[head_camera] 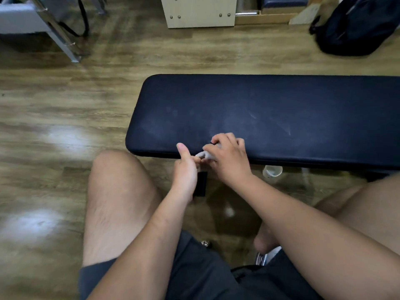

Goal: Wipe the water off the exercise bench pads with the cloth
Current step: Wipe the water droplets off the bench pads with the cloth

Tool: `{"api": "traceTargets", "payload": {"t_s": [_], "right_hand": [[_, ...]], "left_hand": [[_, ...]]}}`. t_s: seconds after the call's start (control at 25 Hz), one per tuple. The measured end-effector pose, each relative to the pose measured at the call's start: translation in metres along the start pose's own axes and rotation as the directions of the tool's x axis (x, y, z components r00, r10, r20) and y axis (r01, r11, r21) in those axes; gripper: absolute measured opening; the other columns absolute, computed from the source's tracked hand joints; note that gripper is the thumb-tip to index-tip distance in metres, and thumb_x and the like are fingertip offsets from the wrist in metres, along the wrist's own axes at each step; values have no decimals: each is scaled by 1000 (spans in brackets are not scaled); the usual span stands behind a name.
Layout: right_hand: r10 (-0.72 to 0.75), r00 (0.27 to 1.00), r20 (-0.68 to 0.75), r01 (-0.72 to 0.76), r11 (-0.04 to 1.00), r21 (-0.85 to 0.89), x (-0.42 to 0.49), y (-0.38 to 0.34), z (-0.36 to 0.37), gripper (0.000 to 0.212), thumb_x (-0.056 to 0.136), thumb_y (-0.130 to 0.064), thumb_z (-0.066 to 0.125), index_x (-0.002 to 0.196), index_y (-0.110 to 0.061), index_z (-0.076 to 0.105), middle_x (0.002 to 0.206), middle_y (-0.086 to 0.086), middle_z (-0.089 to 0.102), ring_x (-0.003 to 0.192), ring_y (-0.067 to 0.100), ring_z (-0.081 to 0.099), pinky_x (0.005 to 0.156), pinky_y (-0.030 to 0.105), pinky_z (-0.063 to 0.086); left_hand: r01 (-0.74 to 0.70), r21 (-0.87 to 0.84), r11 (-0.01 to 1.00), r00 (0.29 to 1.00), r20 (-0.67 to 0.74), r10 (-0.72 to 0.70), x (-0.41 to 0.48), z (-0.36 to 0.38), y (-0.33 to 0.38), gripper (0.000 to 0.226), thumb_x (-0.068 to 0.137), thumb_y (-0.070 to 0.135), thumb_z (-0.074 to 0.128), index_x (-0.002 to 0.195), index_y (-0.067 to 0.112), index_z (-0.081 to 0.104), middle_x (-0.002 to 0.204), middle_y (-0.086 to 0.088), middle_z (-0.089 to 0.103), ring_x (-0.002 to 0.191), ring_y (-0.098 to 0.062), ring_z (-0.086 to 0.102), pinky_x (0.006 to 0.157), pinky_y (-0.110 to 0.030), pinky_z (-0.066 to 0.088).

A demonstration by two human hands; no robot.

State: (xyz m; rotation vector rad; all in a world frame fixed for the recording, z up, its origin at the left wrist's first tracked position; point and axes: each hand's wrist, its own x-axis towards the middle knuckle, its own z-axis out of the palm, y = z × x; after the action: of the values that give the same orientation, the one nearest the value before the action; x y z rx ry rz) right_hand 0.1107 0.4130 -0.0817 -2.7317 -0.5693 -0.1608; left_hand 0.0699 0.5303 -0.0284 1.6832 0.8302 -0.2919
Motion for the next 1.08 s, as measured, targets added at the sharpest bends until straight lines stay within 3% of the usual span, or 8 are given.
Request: {"api": "traceTargets", "payload": {"t_s": [0.12,0.24,0.44,0.6,0.72,0.84,0.92,1.08], "right_hand": [[-44,999,-28,41,993,-113,-11,21,-8,23,65,-16,73,85,-20,61,94,3,55,87,27,51,70,39,33],[-43,998,-37,36,982,-186,-32,57,-25,21,66,-14,67,84,-17,57,91,4,55,84,29,52,69,40,33],[224,974,25,-206,931,-301,-85,143,-73,27,74,-38,75,85,-20,60,88,4,55,89,30,52,73,42,36],[632,772,-66,-635,771,-51,-102,175,-114,23,82,-43,68,88,-23,58,94,3,60,95,30,54,78,41,42],[752,593,-287,-681,659,320,-90,183,-156,24,85,-37,65,87,-15,57,83,5,61,80,27,54,68,30,35],[834,502,-228,-719,549,425,-67,199,-172,32,85,-46,60,96,-16,59,93,0,59,89,20,54,75,29,39],[807,559,-192,-773,591,232,-65,204,-161,34,86,-41,61,113,-21,56,109,3,57,103,23,54,88,38,44],[579,799,-162,-590,807,-23,-81,200,-123,32,89,-18,56,120,-15,63,120,12,54,111,35,46,91,40,44]], "left_hand": [[-249,321,914,964,-9,265,-8,8,1,68,102,52,15,96,18,74,109,-5,71,110,-25,58,99,-37,40],[-506,493,707,855,180,486,-13,26,-2,56,104,45,25,102,12,71,111,-8,68,109,-28,58,95,-39,43],[-565,777,278,764,364,533,-8,54,-12,50,101,49,30,133,21,56,132,4,54,118,-27,44,97,-42,40],[-534,833,144,739,377,558,-2,55,-6,48,100,51,30,129,26,59,129,5,55,127,-27,38,102,-43,33],[-526,839,137,736,369,568,-1,58,-4,46,99,51,32,123,26,62,124,4,56,125,-29,41,104,-45,31],[-523,842,130,732,366,574,-3,57,-4,44,99,51,34,123,26,62,124,4,55,126,-28,41,107,-45,30],[-526,840,132,736,372,565,-3,54,-7,45,99,50,35,129,28,58,129,4,54,131,-26,38,111,-47,27],[-542,824,165,739,374,560,-4,53,-10,47,99,50,35,137,29,53,137,5,50,139,-24,31,115,-48,21]]}}
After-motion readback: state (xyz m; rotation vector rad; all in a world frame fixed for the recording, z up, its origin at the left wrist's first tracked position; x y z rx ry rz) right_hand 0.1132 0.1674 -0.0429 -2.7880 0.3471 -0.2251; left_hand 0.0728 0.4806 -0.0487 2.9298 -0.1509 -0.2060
